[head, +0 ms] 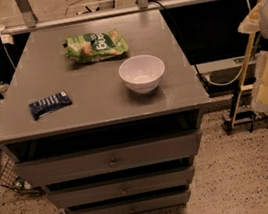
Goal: Move green rice chip bag near rxbar blueberry
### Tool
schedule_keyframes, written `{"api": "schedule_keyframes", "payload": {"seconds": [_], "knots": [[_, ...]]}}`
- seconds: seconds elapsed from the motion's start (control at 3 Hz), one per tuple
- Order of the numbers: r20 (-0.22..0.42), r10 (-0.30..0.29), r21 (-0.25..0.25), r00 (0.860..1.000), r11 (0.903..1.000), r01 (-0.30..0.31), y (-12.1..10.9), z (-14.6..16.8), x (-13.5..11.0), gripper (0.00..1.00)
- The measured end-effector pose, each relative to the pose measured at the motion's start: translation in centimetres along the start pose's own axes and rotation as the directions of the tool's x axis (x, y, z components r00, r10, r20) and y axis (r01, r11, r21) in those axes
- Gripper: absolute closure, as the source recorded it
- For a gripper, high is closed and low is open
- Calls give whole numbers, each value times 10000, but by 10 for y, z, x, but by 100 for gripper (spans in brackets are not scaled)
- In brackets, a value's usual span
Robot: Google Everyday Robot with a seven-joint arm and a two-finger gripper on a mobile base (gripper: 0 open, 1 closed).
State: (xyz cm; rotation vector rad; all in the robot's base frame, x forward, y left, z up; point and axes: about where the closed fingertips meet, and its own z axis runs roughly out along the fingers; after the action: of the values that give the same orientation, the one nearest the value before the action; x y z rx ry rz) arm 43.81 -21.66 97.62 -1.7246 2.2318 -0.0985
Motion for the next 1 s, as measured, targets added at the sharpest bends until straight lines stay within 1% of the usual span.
{"api": "schedule_keyframes", "payload": {"seconds": [0.33,0.67,1.0], "knots": [[0,0,0,10000,10000,0,0,0,0,0],[596,-483,67,9971,9988,480,-25,9,-37,0],[1397,-1227,255,9826,9924,1203,-52,20,-94,0]]}}
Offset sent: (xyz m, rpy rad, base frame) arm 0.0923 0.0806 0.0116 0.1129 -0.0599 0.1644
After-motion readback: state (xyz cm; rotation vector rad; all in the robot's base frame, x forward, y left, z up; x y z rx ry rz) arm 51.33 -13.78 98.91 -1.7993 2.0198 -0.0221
